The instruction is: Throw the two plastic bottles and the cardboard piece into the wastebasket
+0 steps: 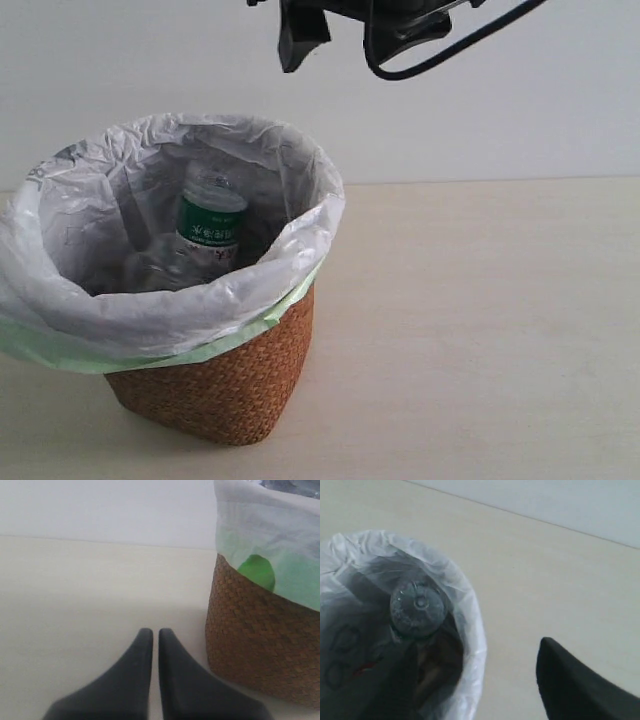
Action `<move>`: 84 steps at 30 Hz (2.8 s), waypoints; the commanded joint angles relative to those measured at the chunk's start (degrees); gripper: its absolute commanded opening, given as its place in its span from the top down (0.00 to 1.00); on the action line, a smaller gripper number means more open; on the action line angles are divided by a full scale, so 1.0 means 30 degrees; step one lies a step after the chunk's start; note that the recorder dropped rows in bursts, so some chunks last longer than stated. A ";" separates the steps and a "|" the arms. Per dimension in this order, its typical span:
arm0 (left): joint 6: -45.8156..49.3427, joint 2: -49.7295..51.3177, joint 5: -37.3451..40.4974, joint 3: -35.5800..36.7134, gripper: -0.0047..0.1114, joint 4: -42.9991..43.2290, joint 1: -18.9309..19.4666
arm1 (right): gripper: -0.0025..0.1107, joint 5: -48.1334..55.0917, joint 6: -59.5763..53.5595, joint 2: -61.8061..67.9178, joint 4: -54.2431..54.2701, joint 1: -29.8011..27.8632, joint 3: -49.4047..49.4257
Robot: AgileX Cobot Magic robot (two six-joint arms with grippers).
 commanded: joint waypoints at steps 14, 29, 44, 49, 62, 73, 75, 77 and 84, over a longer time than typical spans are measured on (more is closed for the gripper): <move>-0.0097 -0.0064 -0.0095 0.0078 0.93 0.0057 0.0013 | 0.86 -0.1346 0.4858 -0.3106 -0.7072 0.0032 0.7535; -0.0097 -0.0064 -0.0095 0.0078 0.93 0.0057 0.0013 | 0.86 -1.8048 0.8288 -1.3230 -0.6990 0.0088 2.4270; -0.0097 -0.0064 -0.0095 0.0078 0.93 0.0057 0.0013 | 0.86 -1.6865 0.8254 -1.7459 -0.6990 0.0088 2.4999; -0.0097 -0.0064 -0.0095 0.0078 0.93 0.0057 0.0013 | 0.86 -1.9024 0.8645 -1.8717 -0.6760 -0.1095 2.6088; -0.0097 -0.0064 -0.0095 0.0078 0.93 0.0057 0.0013 | 0.86 -2.7939 1.0337 -2.8101 -0.7510 -0.8177 3.4067; -0.0097 -0.0064 -0.0095 0.0078 0.93 0.0057 0.0013 | 0.86 -1.9351 0.8073 -3.1592 -0.7642 -0.9295 3.4268; -0.0097 -0.0064 -0.0095 0.0078 0.93 0.0057 0.0013 | 0.86 -1.7754 0.7908 -3.1592 -0.7642 -0.9295 3.4268; -0.0097 -0.0064 -0.0095 0.0078 0.93 0.0057 0.0013 | 0.86 -1.5436 0.7908 -3.1592 -0.7642 -0.9116 3.4268; -0.0097 -0.0064 -0.0095 0.0078 0.93 0.0057 0.0013 | 0.86 -1.1235 0.7828 -3.1592 -0.7646 -0.8096 3.4268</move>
